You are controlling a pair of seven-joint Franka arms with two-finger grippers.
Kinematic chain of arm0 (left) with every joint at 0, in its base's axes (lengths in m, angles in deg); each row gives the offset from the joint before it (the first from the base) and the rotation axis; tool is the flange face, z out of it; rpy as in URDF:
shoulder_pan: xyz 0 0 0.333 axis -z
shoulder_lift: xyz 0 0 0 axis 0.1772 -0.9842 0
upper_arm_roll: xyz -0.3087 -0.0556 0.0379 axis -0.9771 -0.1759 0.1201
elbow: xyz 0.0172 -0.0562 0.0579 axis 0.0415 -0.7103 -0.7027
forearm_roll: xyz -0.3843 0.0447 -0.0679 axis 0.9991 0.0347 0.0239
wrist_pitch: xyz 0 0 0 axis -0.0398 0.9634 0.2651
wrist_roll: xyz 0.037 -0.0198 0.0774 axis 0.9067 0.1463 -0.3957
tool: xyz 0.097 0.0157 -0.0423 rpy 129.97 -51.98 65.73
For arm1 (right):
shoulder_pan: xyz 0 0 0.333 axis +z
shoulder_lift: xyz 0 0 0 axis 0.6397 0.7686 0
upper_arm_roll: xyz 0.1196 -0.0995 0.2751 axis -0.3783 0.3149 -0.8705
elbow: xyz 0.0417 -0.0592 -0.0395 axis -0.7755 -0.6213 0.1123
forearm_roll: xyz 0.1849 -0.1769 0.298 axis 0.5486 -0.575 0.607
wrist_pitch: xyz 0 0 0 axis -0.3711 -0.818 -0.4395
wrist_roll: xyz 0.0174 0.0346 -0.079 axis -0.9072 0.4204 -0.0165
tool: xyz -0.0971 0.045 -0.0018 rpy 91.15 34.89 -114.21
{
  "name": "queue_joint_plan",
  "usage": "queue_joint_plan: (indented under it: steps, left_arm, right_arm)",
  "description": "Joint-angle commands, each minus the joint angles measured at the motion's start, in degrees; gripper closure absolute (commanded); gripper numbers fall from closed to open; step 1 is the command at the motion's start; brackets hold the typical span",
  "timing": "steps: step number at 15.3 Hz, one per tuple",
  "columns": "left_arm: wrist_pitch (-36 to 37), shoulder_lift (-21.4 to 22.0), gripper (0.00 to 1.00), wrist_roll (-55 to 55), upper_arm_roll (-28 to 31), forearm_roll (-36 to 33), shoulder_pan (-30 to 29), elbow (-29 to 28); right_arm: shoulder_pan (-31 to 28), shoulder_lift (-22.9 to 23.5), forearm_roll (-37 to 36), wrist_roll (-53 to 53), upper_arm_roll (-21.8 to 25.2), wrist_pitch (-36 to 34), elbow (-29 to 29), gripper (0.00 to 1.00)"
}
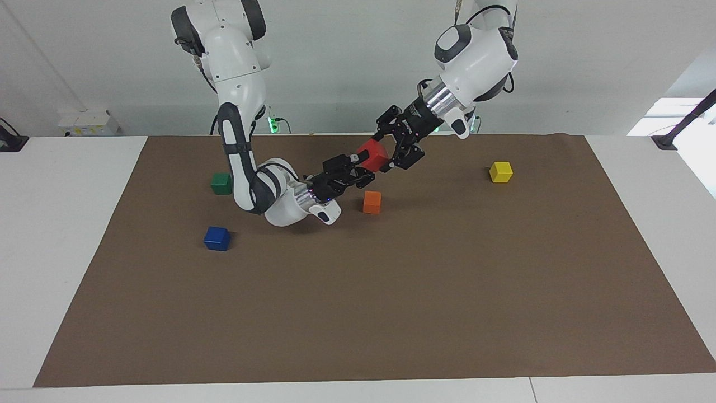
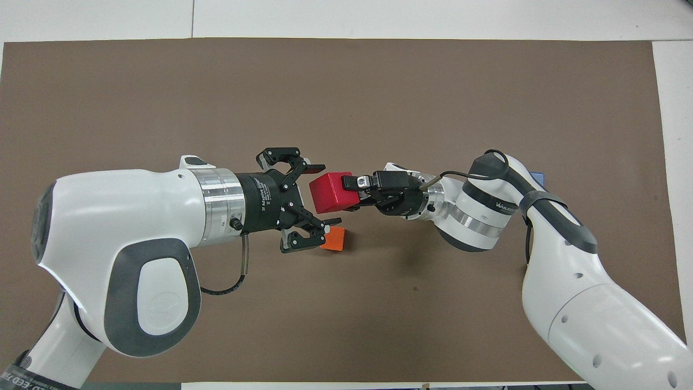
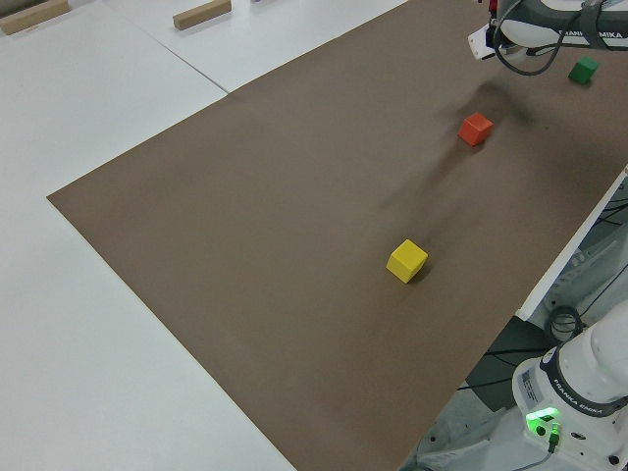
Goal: Transfer red block to right arm and stack on blue block
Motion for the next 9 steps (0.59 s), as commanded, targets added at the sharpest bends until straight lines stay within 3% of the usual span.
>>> queue_joint_plan:
  steps: [1, 5, 9]
  left_arm:
    - [0.4, 1.7, 0.00, 0.5, 0.5, -1.8, -2.8, -0.3]
    - [2.2, 1.7, 0.00, 12.9, 0.6, -8.1, -8.6, -0.3]
    - [8.3, 1.6, 0.00, 25.9, 0.7, -13.9, -17.8, -0.1]
  right_arm:
    - [-1.6, -6.0, -2.4, 4.0, -0.2, 7.2, -0.9, 1.00]
    - [-4.8, -10.8, -10.8, 7.4, -0.1, 13.4, -0.9, 1.00]
    - [-10.7, -18.5, -29.3, 12.3, -0.1, 21.1, -0.8, 1.00]
